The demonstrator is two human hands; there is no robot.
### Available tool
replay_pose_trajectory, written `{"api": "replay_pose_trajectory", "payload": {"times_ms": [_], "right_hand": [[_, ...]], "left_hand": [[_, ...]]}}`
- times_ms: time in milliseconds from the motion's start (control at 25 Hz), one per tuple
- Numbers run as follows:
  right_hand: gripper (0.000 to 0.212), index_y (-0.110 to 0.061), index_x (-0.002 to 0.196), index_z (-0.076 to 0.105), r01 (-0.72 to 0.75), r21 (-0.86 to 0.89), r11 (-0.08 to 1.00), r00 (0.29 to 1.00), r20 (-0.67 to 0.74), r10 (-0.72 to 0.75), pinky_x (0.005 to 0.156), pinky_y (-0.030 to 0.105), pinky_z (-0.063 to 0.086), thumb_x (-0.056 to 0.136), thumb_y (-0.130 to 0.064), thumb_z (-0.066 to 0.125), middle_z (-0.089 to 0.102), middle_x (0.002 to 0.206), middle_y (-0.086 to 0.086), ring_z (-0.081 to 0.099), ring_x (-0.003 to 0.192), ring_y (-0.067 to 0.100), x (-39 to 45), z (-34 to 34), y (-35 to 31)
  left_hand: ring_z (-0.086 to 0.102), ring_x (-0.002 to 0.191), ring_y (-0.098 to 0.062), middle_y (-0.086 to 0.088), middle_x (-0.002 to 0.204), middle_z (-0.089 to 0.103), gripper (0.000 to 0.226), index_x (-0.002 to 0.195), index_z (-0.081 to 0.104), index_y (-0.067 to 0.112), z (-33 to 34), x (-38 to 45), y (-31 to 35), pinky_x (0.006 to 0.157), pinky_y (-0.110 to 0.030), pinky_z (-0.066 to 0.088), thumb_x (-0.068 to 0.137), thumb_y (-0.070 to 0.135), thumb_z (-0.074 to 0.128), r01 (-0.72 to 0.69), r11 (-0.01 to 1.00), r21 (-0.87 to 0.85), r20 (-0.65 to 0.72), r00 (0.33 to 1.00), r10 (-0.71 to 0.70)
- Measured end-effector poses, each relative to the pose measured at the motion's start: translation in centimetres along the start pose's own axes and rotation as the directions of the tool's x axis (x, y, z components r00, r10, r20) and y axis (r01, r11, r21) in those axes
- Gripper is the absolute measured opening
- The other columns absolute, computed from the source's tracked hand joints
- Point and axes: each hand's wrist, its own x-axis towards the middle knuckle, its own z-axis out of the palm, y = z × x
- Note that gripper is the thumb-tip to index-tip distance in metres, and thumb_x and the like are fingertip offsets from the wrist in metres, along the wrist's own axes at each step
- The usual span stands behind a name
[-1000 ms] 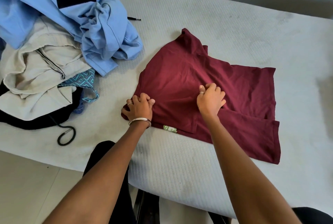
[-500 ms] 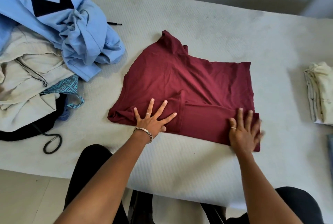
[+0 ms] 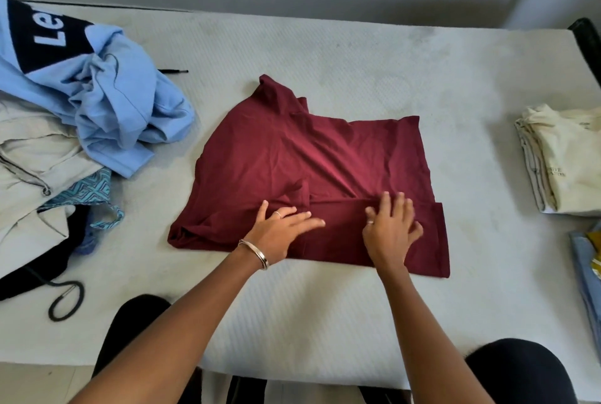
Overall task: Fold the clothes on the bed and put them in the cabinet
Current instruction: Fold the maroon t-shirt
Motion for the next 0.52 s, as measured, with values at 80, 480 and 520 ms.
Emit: {"api": "replay_pose_trajectory", "payload": {"times_ms": [80, 480, 520], "right_hand": [[0.045, -0.011, 0.142, 0.045, -0.028, 0.102, 0.994, 0.996, -0.087, 0.037, 0.106, 0.058, 0.027, 0.099, -0.023, 0.048, 0.041, 0.15, 0.012, 0.031, 0.14, 0.032, 3.4, -1.8, -1.6], [0.056, -0.023, 0.135, 0.05, 0.348, -0.157, 0.924, 0.921, 0.241, -0.306, 0.107, 0.059, 0.014, 0.084, -0.032, 0.073, 0.051, 0.131, -0.001, 0.034, 0.136, 0.025, 24.2, -6.0, -2.2], [0.041, -0.022, 0.122, 0.06, 0.354, -0.164, 0.921, 0.918, 0.252, -0.307, 0.105, 0.058, 0.016, 0.084, -0.028, 0.074, 0.057, 0.116, -0.002, 0.042, 0.129, 0.025, 25.7, -6.9, -1.7]], "left_hand": [[0.06, 0.103, -0.025, 0.003, 0.114, 0.066, 0.063, 0.13, 0.046, 0.036, -1.3, 3.1, -1.7, 0.091, -0.048, 0.047, 0.078, 0.002, 0.05, 0.099, 0.913, -0.396, -0.293, 0.929, -0.228], [0.013, 0.144, -0.029, 0.017, 0.159, 0.003, 0.104, 0.15, 0.015, 0.043, -8.5, 19.4, -11.4, 0.097, -0.063, 0.038, 0.073, 0.012, 0.079, 0.33, 0.943, -0.041, -0.002, 0.944, -0.33], [0.008, 0.145, -0.028, 0.019, 0.158, -0.001, 0.107, 0.149, 0.011, 0.048, -8.5, 20.0, -11.6, 0.095, -0.066, 0.035, 0.073, 0.012, 0.079, 0.323, 0.947, -0.002, 0.063, 0.945, -0.322]]}}
